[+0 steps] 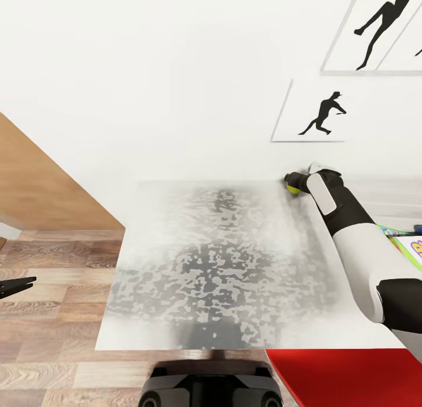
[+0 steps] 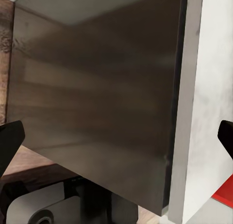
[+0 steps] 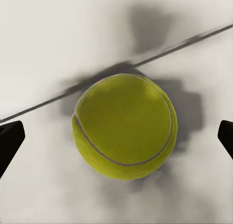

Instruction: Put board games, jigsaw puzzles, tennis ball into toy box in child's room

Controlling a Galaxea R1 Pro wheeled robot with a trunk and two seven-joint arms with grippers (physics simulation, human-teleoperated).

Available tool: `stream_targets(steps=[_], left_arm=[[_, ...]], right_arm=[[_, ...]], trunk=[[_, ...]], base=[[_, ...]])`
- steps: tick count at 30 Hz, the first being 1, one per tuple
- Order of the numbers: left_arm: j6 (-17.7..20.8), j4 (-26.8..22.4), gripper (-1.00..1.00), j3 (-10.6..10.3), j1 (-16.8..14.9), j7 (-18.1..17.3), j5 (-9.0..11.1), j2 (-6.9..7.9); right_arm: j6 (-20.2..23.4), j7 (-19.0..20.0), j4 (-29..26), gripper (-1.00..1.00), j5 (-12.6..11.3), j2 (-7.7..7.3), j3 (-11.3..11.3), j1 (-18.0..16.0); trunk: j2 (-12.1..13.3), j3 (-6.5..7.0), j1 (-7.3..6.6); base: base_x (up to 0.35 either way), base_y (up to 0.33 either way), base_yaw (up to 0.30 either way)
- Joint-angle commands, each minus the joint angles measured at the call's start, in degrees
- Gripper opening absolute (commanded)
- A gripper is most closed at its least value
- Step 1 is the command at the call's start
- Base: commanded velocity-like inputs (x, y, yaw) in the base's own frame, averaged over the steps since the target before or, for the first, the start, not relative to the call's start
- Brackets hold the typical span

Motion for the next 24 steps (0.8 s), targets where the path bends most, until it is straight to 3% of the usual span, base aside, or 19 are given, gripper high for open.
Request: stream_targets(steps=[1,24], left_arm=[[0.6,0.0,1.00,-0.3,0.0,-0.2,0.3,0.03],[-0.1,0.0,1.00,-0.3,0.0,-0.2,0.3,-0.34]], right_arm=[[0.1,-0.5,-0.1,1.00,-0.6,-0.10,0.3,0.0],[0.3,-0.1,-0.1,1.00,-0.4,-0.14,0.3,0.0]], trunk=[[-0.1,-0.08,0.03],[-0.1,-0.08,0.03]], base=[[0.000,0.000,0.000],[0.000,0.000,0.000]])
